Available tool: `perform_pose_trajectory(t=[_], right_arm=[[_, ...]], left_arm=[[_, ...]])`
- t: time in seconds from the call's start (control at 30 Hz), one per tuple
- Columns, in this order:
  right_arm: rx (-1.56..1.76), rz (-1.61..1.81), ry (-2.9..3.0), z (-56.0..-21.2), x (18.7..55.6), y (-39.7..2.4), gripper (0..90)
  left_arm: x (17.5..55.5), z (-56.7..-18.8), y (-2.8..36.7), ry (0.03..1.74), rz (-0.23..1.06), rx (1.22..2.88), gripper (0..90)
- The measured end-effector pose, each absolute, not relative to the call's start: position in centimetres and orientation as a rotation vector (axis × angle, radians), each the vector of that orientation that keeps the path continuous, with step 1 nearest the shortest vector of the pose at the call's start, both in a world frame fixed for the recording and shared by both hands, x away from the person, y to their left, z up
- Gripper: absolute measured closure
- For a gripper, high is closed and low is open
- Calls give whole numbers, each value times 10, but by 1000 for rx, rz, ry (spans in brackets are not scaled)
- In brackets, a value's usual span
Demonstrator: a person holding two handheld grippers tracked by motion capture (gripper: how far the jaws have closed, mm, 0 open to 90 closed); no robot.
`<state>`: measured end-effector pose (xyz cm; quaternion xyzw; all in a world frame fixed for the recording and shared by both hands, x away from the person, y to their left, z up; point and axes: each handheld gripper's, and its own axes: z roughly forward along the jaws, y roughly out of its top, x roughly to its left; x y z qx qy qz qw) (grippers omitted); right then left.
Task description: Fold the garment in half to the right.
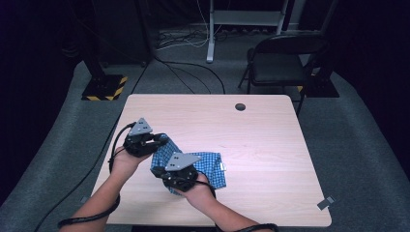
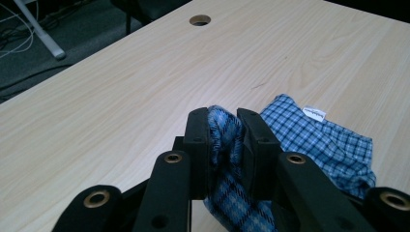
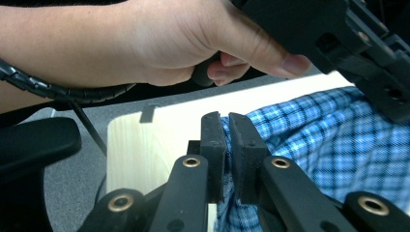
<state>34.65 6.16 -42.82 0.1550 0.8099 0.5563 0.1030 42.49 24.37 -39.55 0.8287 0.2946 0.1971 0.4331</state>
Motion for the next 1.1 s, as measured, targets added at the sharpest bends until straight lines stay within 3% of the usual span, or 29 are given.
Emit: perform_pose_trajectory(t=[0.4, 1.1], right_arm=[[582, 1630, 2356, -437, 346, 0, 844], [788, 1604, 2352, -466, 355, -71, 839]], left_arm=[[438, -407, 190, 695, 431, 2093, 754], [459, -446, 126, 751, 342, 2162, 751]])
